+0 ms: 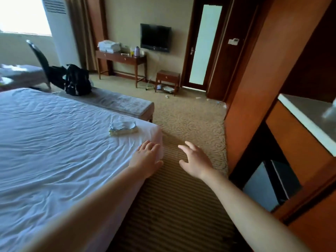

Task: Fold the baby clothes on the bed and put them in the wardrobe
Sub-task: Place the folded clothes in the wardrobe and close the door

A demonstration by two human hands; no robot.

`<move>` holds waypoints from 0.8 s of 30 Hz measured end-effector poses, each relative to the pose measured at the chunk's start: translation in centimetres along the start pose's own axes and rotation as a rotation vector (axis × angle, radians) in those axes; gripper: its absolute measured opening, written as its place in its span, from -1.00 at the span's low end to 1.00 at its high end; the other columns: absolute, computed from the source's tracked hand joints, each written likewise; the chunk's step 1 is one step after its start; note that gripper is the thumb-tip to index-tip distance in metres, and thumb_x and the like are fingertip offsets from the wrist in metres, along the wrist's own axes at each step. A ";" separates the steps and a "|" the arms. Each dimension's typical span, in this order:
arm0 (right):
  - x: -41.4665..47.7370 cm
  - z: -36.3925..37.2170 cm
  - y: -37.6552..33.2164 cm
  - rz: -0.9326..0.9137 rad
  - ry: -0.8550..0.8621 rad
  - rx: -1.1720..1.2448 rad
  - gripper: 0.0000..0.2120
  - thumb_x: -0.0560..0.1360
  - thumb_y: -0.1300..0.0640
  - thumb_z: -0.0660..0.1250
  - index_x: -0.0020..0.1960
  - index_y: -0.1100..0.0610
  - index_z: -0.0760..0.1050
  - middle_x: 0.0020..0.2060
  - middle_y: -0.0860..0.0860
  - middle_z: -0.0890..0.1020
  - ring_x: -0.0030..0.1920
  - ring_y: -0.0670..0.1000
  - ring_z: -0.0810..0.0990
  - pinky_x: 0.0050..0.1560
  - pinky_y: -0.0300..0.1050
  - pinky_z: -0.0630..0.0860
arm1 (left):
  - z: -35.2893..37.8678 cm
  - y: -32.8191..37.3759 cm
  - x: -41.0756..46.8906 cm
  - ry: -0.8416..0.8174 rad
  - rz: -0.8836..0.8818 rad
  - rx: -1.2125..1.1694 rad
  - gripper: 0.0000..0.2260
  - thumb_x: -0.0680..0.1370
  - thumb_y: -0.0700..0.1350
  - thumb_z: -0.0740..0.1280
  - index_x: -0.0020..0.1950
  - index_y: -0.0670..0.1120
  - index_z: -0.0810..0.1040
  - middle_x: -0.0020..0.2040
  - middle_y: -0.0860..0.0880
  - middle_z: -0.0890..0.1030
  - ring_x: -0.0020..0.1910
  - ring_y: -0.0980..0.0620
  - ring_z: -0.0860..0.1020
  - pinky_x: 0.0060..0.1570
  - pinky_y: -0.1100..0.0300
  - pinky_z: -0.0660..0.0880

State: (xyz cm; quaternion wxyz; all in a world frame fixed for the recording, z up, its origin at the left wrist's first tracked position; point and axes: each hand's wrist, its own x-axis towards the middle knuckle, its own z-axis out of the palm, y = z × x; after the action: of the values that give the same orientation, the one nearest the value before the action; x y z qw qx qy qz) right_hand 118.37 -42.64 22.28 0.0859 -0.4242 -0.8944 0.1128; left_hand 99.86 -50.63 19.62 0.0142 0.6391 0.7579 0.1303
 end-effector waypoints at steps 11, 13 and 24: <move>14.2 3.7 0.9 -0.266 -0.130 0.017 -0.42 0.49 0.04 0.32 0.49 0.02 0.30 0.52 0.11 0.22 0.53 0.05 0.14 0.53 0.03 0.02 | 2.0 -5.2 5.2 0.010 -0.312 -0.005 -0.39 0.59 0.14 0.25 0.56 -0.01 0.14 0.56 -0.01 0.18 0.58 -0.02 0.00 0.48 0.09 0.04; 16.8 4.4 0.1 -0.302 -0.150 0.011 -0.42 0.49 0.03 0.31 0.49 0.01 0.29 0.52 0.11 0.22 0.53 0.05 0.14 0.53 0.04 0.03 | 2.2 -7.0 6.3 0.027 -0.343 -0.001 -0.40 0.59 0.14 0.26 0.56 -0.01 0.15 0.55 -0.02 0.20 0.58 -0.04 0.02 0.49 0.08 0.06; 34.8 8.6 -5.2 -0.321 -0.217 -0.002 -0.44 0.52 0.03 0.27 0.50 -0.02 0.26 0.52 0.06 0.21 0.51 0.05 0.16 0.51 -0.03 0.03 | 2.4 -21.7 18.6 0.017 -0.373 0.024 -0.41 0.58 0.15 0.27 0.53 -0.05 0.22 0.53 -0.07 0.25 0.56 -0.06 0.08 0.48 0.09 0.06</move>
State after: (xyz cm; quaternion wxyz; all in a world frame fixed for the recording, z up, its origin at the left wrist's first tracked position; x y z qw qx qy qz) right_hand 90.66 -19.88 17.48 0.0051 -0.2616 -0.9547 0.1417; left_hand 76.01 -35.35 15.30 0.0240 0.4867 0.8648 0.1216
